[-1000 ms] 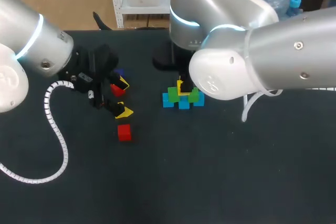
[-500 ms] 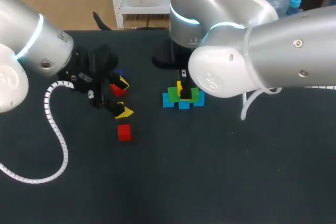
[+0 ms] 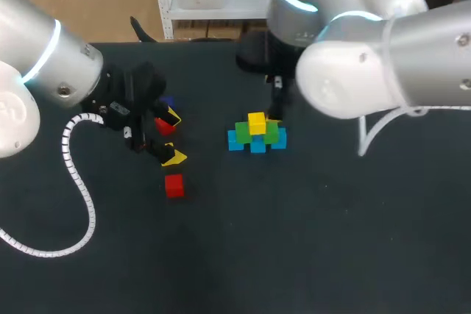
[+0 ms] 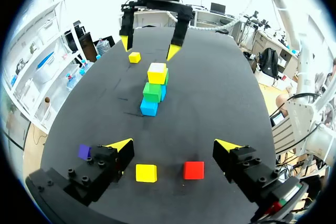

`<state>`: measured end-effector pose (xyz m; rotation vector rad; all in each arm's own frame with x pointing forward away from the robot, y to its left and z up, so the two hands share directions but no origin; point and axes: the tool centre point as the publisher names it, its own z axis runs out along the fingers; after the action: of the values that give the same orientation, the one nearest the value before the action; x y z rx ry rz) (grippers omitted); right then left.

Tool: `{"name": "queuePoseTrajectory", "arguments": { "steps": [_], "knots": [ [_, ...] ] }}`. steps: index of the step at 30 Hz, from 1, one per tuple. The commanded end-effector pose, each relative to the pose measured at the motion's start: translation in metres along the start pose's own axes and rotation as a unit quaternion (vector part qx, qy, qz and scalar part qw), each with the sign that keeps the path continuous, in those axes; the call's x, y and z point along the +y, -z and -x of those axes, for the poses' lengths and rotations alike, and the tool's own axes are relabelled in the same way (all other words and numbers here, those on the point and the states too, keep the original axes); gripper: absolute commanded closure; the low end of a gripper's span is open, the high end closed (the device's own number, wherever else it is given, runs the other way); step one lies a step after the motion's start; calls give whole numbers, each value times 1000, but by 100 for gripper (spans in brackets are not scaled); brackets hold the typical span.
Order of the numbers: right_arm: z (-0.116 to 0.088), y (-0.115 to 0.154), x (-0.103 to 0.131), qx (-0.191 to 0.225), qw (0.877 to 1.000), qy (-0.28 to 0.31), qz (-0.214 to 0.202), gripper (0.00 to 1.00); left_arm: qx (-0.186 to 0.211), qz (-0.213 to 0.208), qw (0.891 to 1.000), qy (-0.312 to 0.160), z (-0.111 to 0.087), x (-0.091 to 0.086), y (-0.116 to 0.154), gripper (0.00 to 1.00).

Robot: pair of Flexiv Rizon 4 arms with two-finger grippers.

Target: Place the blue cubes, place green cubes on the blue cubes, place the yellow cubes on the green cubes, then place the red cubes on the yellow cubes, and place purple cube on the red cubes.

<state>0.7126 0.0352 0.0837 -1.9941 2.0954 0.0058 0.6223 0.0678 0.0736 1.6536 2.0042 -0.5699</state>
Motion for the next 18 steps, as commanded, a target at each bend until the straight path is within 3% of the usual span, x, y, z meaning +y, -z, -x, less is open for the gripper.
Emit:
{"name": "queuePoseTrajectory", "arguments": {
  "steps": [1,11,18],
  "knots": [
    [-21,9,0,-19,1000,-8,-6,0,-3,0,1000,-2,-2,0,0,0],
    [-62,11,-21,-68,996,-50,39,0,-3,0,1000,-2,-2,0,0,0],
    [-92,11,-39,-57,994,-80,41,0,-3,0,1000,-2,-2,0,0,0]
  ]
}}
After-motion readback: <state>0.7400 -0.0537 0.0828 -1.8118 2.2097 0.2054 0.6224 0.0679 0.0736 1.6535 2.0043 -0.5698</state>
